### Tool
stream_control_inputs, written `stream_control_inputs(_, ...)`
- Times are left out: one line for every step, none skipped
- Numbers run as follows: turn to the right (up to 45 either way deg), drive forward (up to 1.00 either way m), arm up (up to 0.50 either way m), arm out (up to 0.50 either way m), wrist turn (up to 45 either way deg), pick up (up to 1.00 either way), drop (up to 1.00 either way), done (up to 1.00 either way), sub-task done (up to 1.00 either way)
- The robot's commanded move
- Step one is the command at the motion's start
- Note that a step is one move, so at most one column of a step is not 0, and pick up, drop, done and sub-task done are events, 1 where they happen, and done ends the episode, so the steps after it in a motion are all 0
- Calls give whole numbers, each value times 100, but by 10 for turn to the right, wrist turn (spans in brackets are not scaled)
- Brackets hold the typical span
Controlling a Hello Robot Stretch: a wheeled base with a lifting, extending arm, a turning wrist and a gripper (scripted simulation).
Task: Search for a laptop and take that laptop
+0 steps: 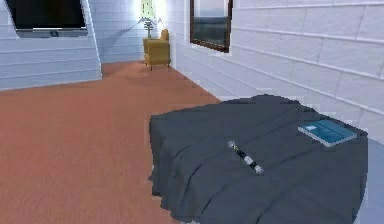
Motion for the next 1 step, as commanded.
stream_control_inputs(0, 0, 0, 0, 0, 0, 0, 100, 0)
